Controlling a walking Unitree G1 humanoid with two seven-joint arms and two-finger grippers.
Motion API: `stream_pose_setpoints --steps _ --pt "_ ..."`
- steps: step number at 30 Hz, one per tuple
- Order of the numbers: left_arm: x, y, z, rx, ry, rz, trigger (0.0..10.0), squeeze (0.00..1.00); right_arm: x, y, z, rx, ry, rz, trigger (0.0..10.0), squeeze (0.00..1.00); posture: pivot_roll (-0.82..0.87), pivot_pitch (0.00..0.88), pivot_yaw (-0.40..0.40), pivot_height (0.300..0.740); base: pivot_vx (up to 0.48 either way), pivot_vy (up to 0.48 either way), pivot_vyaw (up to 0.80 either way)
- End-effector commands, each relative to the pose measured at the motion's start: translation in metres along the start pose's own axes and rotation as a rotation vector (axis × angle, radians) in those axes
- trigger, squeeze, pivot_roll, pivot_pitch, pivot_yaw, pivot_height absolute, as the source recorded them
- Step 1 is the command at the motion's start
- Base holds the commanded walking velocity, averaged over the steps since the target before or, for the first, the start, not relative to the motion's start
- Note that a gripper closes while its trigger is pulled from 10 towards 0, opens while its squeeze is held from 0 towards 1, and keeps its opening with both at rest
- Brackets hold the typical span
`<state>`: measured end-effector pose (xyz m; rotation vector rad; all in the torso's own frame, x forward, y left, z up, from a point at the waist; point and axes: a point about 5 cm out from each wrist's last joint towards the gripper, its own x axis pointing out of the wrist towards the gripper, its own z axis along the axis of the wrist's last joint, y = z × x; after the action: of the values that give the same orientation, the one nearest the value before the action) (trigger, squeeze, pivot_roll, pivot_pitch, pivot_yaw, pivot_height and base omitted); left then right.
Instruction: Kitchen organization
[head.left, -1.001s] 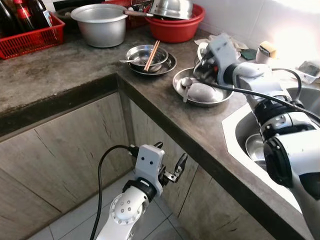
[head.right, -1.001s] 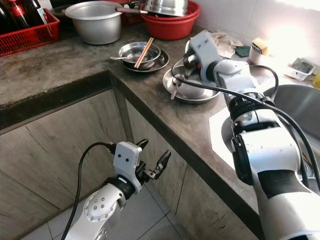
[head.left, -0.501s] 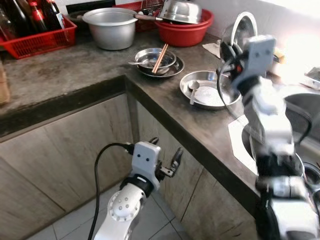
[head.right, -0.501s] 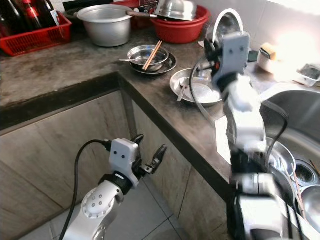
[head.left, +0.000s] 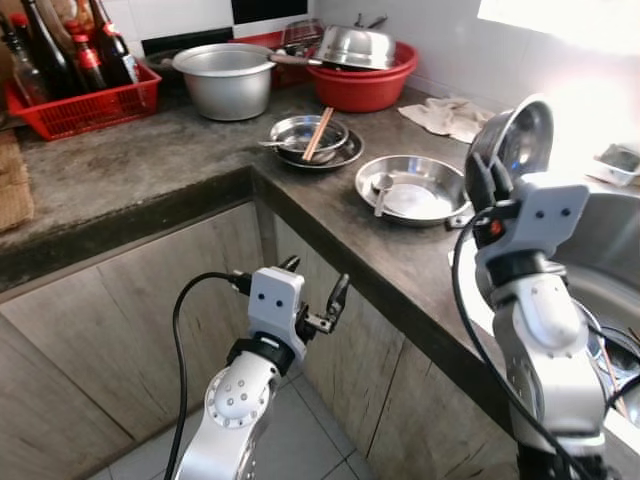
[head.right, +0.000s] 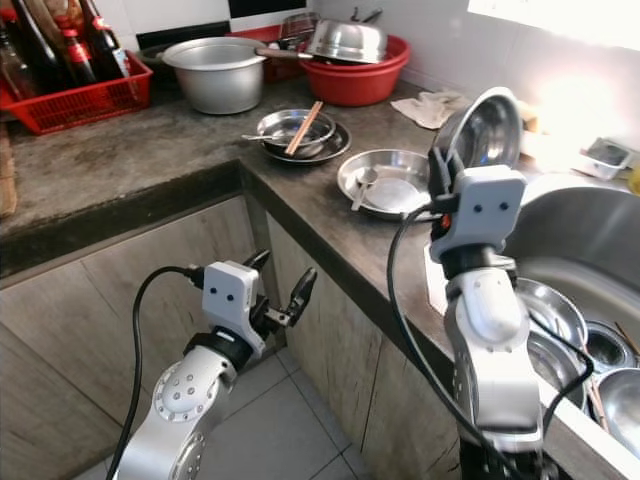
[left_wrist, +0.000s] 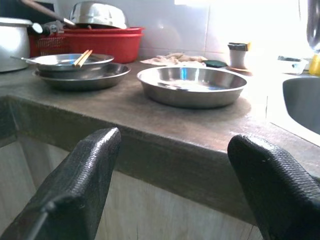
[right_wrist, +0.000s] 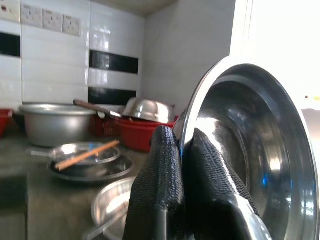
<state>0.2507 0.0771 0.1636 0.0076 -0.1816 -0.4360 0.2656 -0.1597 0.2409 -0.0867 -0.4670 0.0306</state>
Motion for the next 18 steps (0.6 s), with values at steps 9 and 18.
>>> stream_pose_setpoints --steps 9,18 --pt "0.001 0.004 0.0 0.008 -0.002 0.012 10.0 0.0 -0.014 0.002 0.0 -0.024 0.038 -0.062 0.0 0.0 0.03 0.023 -0.028 0.74 0.0 0.0 0.0" --pt "0.001 0.003 0.0 -0.006 -0.007 0.011 10.0 0.0 -0.016 0.005 0.0 -0.015 0.049 -0.096 0.0 0.0 0.02 0.025 -0.022 0.74 0.0 0.0 0.0"
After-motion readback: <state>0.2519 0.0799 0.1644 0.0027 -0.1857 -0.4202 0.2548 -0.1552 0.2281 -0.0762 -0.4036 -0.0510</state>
